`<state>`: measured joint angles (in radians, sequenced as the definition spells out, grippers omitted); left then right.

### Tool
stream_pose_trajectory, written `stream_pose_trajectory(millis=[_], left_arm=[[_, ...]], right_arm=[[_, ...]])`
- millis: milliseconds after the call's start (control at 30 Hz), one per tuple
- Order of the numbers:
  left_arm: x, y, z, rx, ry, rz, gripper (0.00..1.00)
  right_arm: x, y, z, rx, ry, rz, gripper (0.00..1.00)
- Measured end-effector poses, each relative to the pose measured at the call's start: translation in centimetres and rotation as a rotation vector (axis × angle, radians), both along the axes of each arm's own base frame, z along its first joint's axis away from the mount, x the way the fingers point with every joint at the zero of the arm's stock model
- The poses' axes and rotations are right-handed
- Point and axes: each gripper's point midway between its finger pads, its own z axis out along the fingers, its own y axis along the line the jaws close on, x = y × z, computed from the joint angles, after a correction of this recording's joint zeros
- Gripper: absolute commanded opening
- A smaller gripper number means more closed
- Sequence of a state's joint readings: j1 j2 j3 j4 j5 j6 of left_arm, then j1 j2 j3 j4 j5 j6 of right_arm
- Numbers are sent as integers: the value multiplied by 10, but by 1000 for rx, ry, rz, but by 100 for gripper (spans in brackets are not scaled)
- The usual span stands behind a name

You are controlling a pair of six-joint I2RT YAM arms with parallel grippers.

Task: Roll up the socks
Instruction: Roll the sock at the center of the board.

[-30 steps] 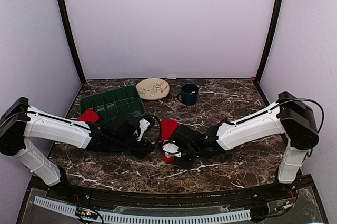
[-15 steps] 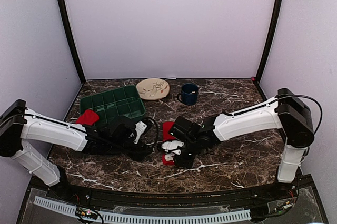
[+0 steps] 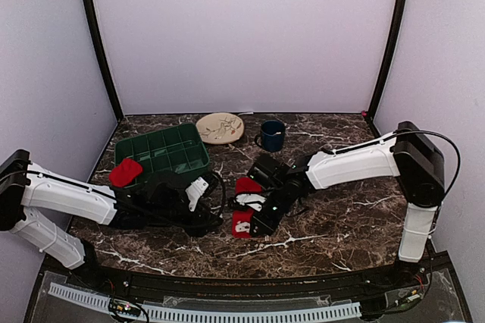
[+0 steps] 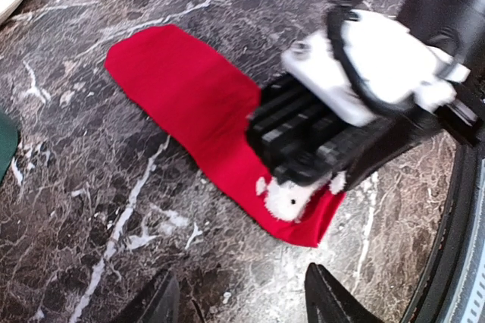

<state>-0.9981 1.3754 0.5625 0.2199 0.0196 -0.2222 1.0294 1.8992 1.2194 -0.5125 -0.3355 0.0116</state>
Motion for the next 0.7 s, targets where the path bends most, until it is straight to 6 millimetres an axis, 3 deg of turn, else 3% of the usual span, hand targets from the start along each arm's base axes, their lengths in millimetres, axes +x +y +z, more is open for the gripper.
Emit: stream_pose_trajectory(millis=[400,700], left_arm=[[-26,-19,7,-43,-3,-176,62],[-22,-31,-4,10,-5,-215,61]], right_arm=[[14,7,17,104,200,-73,1],[13,10,13,108,297,-76,1]])
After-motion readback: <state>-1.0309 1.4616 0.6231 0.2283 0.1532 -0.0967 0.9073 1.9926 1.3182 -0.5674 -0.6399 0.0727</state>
